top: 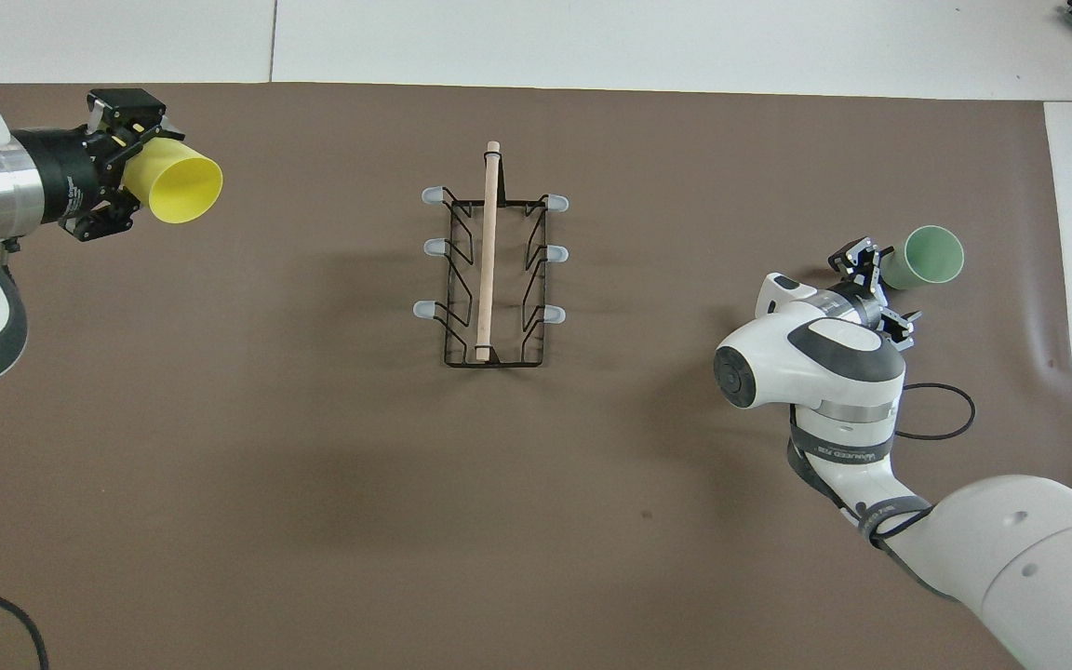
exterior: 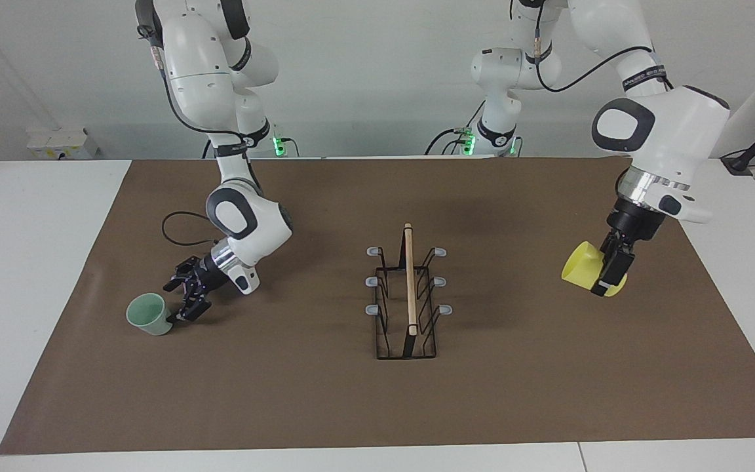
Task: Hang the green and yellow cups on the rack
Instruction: 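Carry the yellow cup toward the rack while the right gripper grasps green cup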
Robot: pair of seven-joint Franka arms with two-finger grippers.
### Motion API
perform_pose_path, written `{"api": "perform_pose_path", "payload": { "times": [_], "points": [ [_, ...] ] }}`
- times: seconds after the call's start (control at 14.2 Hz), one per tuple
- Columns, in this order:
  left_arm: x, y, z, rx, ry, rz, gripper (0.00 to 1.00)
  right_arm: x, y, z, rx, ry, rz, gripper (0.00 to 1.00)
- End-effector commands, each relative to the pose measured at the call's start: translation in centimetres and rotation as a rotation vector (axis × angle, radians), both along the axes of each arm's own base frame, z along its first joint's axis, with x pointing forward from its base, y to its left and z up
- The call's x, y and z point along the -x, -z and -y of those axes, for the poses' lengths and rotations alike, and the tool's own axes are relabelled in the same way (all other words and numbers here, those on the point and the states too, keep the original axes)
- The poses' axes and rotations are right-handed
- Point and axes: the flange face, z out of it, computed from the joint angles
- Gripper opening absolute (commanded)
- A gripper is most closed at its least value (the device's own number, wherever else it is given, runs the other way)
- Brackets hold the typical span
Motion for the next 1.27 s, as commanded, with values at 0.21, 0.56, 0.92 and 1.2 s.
{"api": "perform_pose_path", "payload": {
  "times": [0.21, 0.56, 0.92, 1.2],
  "points": [
    [5.6, 0.4, 9.1, -0.233, 0.278, 0.172, 0.00, 0.2, 0.6, 1.7, 0.021, -0.102, 0.003, 1.00],
    [7.9, 2.5, 16.5, -0.277, 0.422, 0.269, 0.00, 0.0, 1.1, 4.0, 0.036, -0.157, -0.010, 1.00],
    [9.2, 6.5, 20.4, -0.288, 0.488, 0.330, 0.00, 0.0, 1.4, 4.8, 0.038, -0.169, -0.016, 1.00],
    [10.1, 8.2, 20.7, -0.297, 0.511, 0.310, 0.00, 0.0, 1.4, 4.7, 0.039, -0.178, -0.017, 1.00]
  ]
}}
